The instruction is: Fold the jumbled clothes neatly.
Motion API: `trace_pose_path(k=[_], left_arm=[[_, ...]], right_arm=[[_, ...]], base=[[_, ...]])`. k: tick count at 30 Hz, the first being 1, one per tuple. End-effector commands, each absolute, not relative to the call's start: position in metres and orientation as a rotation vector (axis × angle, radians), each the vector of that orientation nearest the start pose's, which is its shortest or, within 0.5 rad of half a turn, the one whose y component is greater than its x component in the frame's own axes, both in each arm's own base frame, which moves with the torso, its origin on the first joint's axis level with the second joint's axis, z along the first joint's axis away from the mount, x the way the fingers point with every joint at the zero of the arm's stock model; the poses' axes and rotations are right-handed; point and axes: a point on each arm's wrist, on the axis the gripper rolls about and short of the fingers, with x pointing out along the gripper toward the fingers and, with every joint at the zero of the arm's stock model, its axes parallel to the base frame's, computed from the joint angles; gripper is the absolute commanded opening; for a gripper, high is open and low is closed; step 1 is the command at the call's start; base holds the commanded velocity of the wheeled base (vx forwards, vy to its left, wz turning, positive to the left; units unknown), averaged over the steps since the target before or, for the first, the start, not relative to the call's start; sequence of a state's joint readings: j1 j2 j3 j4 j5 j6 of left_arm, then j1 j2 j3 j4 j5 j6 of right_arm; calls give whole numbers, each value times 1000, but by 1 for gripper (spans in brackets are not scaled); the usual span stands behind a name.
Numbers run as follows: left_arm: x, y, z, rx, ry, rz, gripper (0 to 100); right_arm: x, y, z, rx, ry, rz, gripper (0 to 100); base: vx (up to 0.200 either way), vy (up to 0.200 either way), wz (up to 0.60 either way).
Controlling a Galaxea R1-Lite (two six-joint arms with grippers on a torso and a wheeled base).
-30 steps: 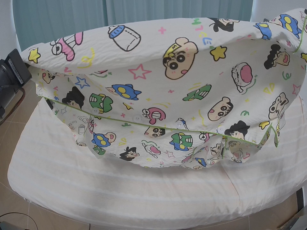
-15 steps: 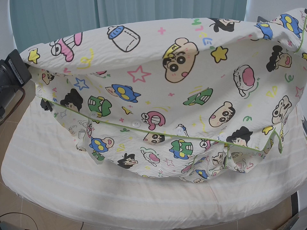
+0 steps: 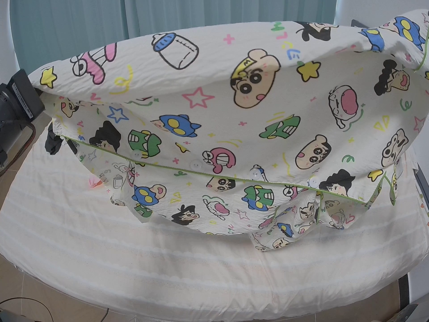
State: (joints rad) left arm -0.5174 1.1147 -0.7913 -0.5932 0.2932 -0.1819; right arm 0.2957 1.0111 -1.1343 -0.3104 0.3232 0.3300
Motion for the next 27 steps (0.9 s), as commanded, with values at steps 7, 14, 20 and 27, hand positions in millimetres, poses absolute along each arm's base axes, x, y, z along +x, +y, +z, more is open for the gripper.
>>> trace_pose_path(k=[7, 14, 20, 27], left_arm=[[138, -72, 310, -285, -220, -249, 0], [137, -72, 307, -282, -214, -251, 0], [136, -73, 301, -275, -196, -258, 0], [128, -71, 295, -273, -187, -275, 0]], right_arm=[[87, 34, 394, 308, -344, 678, 0], [84, 32, 398, 304, -360, 663, 0], [78, 30, 399, 304, -367, 664, 0], [60, 25, 396, 304, -357, 665, 0]], base=[[-200, 0, 0], [-200, 0, 0], [-200, 0, 0], [-200, 0, 0]])
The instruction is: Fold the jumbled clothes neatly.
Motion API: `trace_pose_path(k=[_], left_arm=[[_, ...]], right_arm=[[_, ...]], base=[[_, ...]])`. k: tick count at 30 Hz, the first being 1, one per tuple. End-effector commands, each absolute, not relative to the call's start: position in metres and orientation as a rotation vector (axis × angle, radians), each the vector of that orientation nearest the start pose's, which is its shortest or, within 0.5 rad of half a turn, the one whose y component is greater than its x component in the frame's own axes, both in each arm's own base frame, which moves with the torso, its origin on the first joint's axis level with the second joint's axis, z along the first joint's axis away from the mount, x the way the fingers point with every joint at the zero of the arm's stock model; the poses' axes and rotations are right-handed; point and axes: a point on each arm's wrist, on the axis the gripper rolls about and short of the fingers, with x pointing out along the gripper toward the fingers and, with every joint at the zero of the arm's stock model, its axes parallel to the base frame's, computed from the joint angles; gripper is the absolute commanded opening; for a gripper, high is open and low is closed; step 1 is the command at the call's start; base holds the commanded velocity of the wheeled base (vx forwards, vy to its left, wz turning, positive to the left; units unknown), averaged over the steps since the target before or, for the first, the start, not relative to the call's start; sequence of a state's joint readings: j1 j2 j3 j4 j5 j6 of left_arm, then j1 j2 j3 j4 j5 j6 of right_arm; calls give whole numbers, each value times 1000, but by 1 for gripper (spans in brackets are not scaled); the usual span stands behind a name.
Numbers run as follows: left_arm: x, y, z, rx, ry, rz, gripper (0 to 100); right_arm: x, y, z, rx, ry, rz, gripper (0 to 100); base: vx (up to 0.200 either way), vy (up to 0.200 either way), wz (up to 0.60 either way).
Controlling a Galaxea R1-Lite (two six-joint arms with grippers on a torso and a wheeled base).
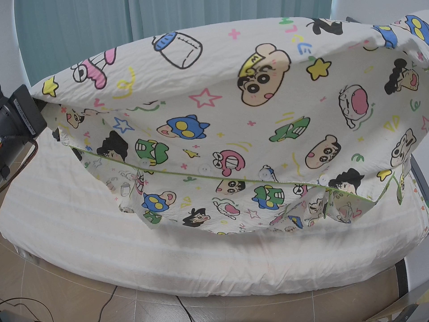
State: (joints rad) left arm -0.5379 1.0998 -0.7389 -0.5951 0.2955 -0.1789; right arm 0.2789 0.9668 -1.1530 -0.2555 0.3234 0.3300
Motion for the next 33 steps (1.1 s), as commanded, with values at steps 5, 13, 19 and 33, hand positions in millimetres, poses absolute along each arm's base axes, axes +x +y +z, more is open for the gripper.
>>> trace_pose_path(k=[5, 13, 19, 33], left_arm=[[123, -69, 283, -260, -157, -277, 0], [124, -70, 243, -207, -27, -269, 0], [126, -71, 210, -162, 87, -257, 0], [170, -97, 171, -149, 274, -221, 0]], right_arm=[[50, 22, 391, 303, -331, 662, 0], [61, 25, 373, 309, -201, 644, 0], [85, 32, 340, 314, -60, 624, 0], [142, 27, 305, 339, 87, 529, 0]], base=[[-200, 0, 0], [-100, 0, 0], [0, 0, 0], [43, 0, 0]])
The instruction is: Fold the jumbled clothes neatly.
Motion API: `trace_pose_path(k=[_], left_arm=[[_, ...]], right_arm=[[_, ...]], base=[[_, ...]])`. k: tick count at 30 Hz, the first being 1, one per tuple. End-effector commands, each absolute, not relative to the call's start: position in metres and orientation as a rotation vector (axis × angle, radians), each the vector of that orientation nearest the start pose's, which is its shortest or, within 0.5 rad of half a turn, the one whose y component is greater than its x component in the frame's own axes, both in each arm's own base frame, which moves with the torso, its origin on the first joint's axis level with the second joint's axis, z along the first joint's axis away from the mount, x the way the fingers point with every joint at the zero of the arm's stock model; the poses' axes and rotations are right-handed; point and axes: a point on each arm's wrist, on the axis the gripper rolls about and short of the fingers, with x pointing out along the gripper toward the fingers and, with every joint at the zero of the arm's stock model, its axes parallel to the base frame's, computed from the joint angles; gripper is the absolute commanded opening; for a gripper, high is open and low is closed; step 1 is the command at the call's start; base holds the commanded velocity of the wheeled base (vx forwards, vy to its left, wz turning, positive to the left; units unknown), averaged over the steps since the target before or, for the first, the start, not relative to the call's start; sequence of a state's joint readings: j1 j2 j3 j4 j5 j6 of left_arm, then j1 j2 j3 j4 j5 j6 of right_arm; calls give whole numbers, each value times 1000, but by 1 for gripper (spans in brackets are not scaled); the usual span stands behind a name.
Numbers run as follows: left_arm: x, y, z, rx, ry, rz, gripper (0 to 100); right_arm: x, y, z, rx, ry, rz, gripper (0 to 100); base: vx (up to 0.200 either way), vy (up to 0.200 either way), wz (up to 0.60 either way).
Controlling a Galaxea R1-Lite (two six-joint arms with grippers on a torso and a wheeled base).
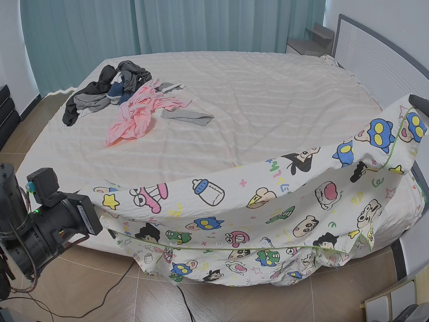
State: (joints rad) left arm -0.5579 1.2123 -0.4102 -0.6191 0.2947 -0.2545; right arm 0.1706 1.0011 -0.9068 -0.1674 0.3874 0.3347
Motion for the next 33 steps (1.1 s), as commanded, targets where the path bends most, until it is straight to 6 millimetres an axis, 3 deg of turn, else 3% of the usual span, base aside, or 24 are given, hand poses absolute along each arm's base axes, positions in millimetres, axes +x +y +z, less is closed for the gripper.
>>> trace_pose_path(k=[1, 4, 5, 11, 22, 24, 25, 28, 29, 33], left_arm=[[175, -99, 167, -147, 278, -220, 0], [186, -104, 162, -149, 272, -214, 0], [199, -109, 162, -164, 246, -204, 0], [235, -114, 152, -171, 237, -156, 0], [296, -125, 147, -185, 212, -107, 0], [303, -125, 142, -182, 220, -100, 0], [320, -126, 133, -177, 234, -81, 0], [338, -128, 121, -170, 247, -66, 0], [338, -128, 121, -170, 247, -66, 0], [373, -134, 108, -176, 234, -49, 0]], right_arm=[[147, 26, 304, 345, 96, 522, 0], [158, 24, 302, 350, 101, 503, 0], [170, 23, 301, 351, 94, 494, 0], [194, 21, 297, 351, 84, 486, 0], [238, 25, 313, 352, 53, 497, 0], [245, 26, 310, 355, 70, 494, 0], [261, 27, 301, 360, 102, 486, 0], [280, 25, 287, 370, 151, 466, 0], [280, 25, 287, 370, 151, 466, 0], [312, 26, 270, 377, 203, 445, 0]], base=[[200, 0, 0], [200, 0, 0], [200, 0, 0], [200, 0, 0], [200, 0, 0], [200, 0, 0], [200, 0, 0], [200, 0, 0], [200, 0, 0], [200, 0, 0]])
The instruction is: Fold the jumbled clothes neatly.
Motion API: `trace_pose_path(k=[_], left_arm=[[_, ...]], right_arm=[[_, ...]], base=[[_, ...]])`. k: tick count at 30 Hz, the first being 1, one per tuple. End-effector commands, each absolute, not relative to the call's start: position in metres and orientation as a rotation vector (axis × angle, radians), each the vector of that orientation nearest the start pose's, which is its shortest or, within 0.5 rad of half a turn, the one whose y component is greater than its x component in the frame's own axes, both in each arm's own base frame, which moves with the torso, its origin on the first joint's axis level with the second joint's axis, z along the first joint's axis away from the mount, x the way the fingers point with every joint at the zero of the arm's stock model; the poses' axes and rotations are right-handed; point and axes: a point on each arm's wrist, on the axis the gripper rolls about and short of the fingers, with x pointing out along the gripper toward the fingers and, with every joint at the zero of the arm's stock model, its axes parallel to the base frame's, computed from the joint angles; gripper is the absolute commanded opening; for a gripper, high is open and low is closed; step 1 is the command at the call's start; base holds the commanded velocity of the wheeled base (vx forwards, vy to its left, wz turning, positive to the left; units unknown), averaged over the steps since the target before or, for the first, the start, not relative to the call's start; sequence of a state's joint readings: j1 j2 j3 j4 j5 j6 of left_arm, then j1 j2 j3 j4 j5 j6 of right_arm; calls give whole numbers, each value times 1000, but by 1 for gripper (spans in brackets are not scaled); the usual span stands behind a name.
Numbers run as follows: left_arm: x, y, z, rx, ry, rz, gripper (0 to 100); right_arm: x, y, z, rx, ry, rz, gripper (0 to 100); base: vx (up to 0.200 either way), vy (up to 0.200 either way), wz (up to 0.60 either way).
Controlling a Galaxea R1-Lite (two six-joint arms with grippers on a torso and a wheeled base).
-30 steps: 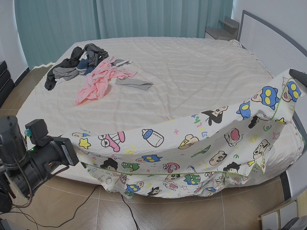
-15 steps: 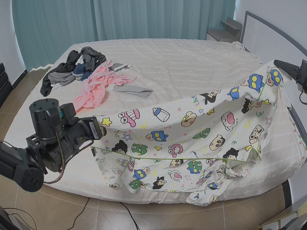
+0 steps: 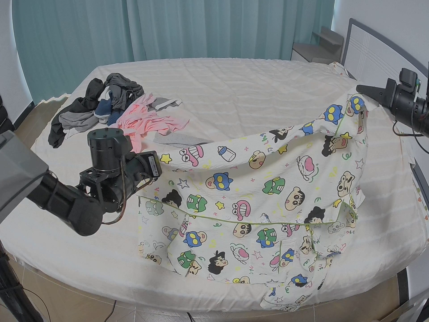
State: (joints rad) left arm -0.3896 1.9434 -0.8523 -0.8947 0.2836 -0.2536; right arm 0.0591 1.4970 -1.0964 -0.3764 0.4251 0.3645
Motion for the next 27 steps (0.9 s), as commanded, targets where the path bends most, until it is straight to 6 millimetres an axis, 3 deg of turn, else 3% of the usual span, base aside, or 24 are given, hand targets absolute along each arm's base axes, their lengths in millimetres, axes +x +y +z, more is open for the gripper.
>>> trace_pose_path(k=[1, 5, 12, 18, 27], left_arm=[[380, -135, 108, -178, 226, -45, 0], [401, -139, 102, -173, 247, -32, 0], [392, -140, 82, -137, 345, -26, 0], [400, -140, 68, -130, 367, -13, 0], [419, -146, 51, -115, 377, -15, 0]], right_arm=[[317, 26, 269, 377, 203, 444, 0], [337, 26, 261, 379, 218, 417, 0], [352, 26, 246, 377, 246, 400, 0], [366, 26, 234, 377, 247, 397, 0], [386, 26, 211, 382, 281, 386, 0]], base=[[0, 0, 0], [0, 0, 0], [0, 0, 0], [0, 0, 0], [200, 0, 0]])
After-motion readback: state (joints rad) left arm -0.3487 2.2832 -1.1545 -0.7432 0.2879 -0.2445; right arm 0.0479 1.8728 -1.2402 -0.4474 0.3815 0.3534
